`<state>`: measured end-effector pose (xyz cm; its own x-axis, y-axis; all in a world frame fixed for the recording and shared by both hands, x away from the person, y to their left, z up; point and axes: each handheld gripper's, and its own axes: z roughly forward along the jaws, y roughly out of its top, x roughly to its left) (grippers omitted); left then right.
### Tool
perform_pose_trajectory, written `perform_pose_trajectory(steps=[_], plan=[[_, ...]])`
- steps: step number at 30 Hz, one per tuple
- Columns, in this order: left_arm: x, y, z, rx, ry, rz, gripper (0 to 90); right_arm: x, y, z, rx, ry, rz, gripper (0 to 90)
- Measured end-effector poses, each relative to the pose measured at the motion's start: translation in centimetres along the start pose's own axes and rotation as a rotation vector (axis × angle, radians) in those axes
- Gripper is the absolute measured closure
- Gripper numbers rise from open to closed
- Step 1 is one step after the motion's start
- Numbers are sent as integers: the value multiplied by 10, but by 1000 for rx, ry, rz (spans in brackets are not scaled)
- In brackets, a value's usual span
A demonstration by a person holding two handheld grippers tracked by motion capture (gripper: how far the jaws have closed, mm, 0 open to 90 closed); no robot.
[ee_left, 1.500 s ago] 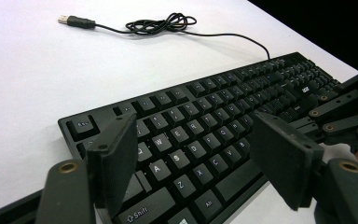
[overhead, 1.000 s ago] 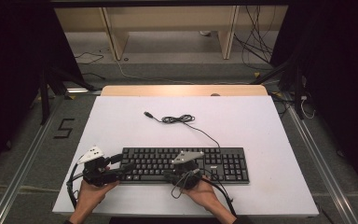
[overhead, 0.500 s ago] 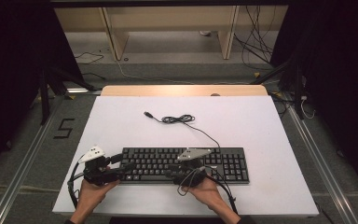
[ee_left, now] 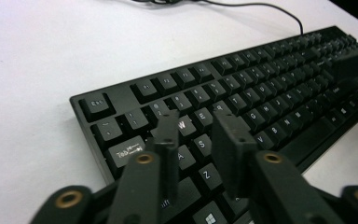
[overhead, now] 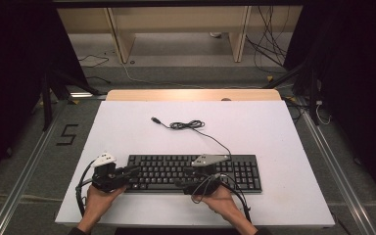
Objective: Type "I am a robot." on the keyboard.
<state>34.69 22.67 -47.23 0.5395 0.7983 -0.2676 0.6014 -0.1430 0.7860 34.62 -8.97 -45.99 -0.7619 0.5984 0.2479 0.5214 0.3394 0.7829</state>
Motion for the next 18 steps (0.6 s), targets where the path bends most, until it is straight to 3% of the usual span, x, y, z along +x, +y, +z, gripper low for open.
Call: perform_pose_trajectory(steps=[11,18], plan=[[0,-1,11,53,13,27,884,2,-1,-7,-22,-2,-10,365],[0,-1,14,60,20,24,888,3,-2,-10,-33,-9,-15,355]])
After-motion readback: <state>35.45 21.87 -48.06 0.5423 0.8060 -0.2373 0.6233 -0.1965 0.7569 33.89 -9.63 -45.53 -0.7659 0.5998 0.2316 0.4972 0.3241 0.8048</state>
